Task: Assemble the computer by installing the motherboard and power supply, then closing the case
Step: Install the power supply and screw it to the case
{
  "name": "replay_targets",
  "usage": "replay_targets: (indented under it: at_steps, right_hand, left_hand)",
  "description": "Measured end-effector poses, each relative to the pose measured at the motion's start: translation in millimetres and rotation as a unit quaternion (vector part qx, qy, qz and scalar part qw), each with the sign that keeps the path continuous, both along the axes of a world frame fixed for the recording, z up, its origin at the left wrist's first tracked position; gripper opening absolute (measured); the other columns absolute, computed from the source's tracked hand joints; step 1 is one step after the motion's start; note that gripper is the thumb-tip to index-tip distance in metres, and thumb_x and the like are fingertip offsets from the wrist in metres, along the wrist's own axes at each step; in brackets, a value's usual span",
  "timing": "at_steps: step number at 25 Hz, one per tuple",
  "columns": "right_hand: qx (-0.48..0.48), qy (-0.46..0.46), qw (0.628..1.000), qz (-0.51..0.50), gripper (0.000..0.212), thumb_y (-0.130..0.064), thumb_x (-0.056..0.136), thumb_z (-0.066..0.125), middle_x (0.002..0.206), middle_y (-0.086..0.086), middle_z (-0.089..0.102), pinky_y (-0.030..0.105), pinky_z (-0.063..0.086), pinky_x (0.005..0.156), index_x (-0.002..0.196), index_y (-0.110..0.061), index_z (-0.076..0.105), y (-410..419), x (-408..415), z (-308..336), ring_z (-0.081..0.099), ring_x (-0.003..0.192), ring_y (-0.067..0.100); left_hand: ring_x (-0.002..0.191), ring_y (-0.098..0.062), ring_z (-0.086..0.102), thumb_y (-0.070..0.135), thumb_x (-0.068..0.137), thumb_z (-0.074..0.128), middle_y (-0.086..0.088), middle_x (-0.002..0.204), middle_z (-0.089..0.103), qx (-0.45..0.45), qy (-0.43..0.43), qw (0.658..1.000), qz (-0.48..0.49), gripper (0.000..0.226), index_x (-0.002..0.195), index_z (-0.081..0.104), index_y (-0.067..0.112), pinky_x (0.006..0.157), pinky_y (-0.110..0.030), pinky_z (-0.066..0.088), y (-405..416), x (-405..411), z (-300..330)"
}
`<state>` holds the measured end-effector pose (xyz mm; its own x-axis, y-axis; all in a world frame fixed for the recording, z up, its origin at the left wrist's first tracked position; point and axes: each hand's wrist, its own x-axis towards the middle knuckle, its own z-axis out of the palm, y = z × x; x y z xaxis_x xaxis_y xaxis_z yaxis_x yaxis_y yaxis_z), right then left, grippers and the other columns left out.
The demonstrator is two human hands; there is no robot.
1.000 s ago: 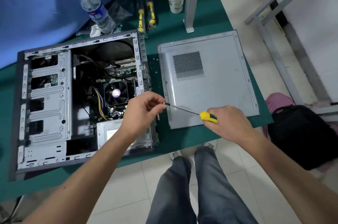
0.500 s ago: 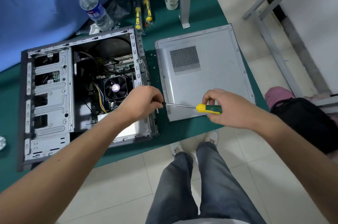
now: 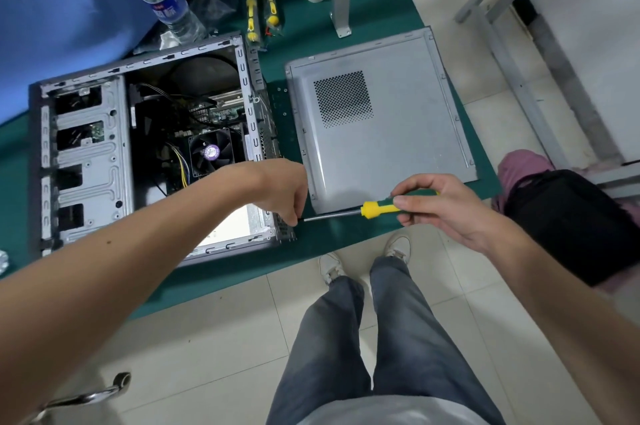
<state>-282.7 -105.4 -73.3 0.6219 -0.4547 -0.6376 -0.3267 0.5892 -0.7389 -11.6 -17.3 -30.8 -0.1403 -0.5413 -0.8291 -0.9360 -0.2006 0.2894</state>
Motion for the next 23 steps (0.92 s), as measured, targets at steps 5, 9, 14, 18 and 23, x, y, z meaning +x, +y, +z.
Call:
replay_targets:
  at_steps: [5,9,14,18,23]
  right_hand:
    - [0.032,-0.004,0.999,-0.013,0.020,-0.016,0.064,0.082,0.081,0.013,0.067,0.030,0.056,0.066,0.083,-0.011,0.077,12.1,1.8,-6.6,0.065,0.066,0.024]
    - [0.046,-0.001,0.999,-0.019,0.020,-0.017,0.063,0.083,0.082,0.014,0.069,0.029,0.056,0.066,0.082,-0.012,0.077,17.7,1.1,-11.8,0.066,0.067,0.025]
    - [0.057,-0.001,0.998,-0.025,0.022,-0.017,0.064,0.083,0.085,0.016,0.069,0.029,0.056,0.066,0.084,-0.011,0.077,23.7,2.4,-14.9,0.067,0.068,0.026]
    - [0.066,-0.001,0.997,-0.033,0.018,-0.013,0.066,0.081,0.084,0.016,0.069,0.029,0.056,0.066,0.083,-0.010,0.077,25.7,4.9,-17.4,0.066,0.067,0.026]
    - [0.067,0.006,0.998,-0.017,0.023,-0.012,0.066,0.080,0.084,0.016,0.069,0.031,0.058,0.068,0.088,-0.005,0.075,24.9,3.0,-17.6,0.066,0.069,0.026]
  left_hand:
    - [0.085,-0.015,0.068,0.023,0.082,0.079,0.007,0.085,0.073,0.054,-0.035,0.997,-0.046,0.008,0.088,0.078,0.018,0.079,-0.031,0.057,-10.0,-7.1,4.9]
    - [0.091,-0.019,0.068,0.022,0.082,0.078,0.002,0.091,0.073,0.056,-0.053,0.994,-0.072,0.012,0.090,0.077,0.013,0.085,-0.035,0.057,-10.0,-11.3,4.6]
    - [0.096,-0.021,0.068,0.024,0.083,0.077,-0.002,0.098,0.074,0.060,-0.072,0.991,-0.094,0.023,0.099,0.077,0.008,0.088,-0.035,0.056,-7.2,-14.0,3.6]
    - [0.098,-0.023,0.068,0.022,0.084,0.076,-0.006,0.101,0.074,0.065,-0.074,0.991,-0.090,0.024,0.101,0.076,0.005,0.090,-0.037,0.055,-5.5,-13.5,4.6]
    - [0.098,-0.024,0.068,0.023,0.086,0.075,-0.007,0.101,0.074,0.063,-0.071,0.991,-0.094,0.024,0.101,0.075,0.004,0.089,-0.037,0.056,-4.0,-13.1,4.5]
